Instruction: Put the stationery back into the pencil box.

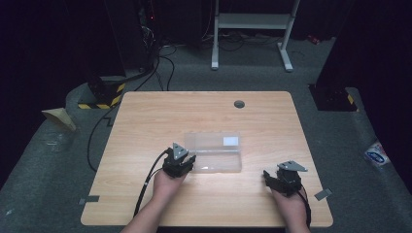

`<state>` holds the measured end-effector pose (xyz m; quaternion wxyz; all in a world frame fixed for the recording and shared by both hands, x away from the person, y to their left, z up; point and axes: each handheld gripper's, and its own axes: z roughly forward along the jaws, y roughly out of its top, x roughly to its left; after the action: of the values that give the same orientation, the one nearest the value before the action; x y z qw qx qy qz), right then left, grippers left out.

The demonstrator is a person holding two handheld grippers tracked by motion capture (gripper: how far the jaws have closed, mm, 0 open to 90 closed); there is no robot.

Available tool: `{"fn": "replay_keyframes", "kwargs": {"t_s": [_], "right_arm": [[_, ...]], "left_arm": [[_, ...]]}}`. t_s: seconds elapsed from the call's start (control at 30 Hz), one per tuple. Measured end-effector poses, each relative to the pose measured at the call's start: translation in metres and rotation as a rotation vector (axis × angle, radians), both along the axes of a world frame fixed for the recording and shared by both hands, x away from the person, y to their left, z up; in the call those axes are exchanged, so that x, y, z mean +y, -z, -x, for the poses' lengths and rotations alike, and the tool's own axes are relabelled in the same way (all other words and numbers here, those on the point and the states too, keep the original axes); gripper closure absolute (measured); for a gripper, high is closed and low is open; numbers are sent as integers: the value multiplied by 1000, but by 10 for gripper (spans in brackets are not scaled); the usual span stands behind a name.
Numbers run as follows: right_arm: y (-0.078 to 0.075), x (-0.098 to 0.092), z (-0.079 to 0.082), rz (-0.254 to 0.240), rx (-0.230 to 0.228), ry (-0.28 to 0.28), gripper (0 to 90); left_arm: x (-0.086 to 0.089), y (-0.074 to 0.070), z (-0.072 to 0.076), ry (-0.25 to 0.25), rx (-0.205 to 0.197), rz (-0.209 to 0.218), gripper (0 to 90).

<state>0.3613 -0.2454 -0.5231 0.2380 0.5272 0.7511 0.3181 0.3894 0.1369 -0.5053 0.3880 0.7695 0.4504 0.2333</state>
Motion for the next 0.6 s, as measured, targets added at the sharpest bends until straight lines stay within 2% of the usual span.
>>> {"fn": "replay_keyframes", "kwargs": {"t_s": [0.2, 0.37, 0.6], "right_arm": [[0, 0, 0, 0, 0, 0, 327], [0, 0, 0, 0, 0, 0, 327], [0, 0, 0, -1, 0, -1, 328]], "left_arm": [[3, -1, 0, 0, -1, 12, 599], [9, -2, 0, 12, 22, 73, 548], [25, -2, 4, 33, 35, 113, 427]]}}
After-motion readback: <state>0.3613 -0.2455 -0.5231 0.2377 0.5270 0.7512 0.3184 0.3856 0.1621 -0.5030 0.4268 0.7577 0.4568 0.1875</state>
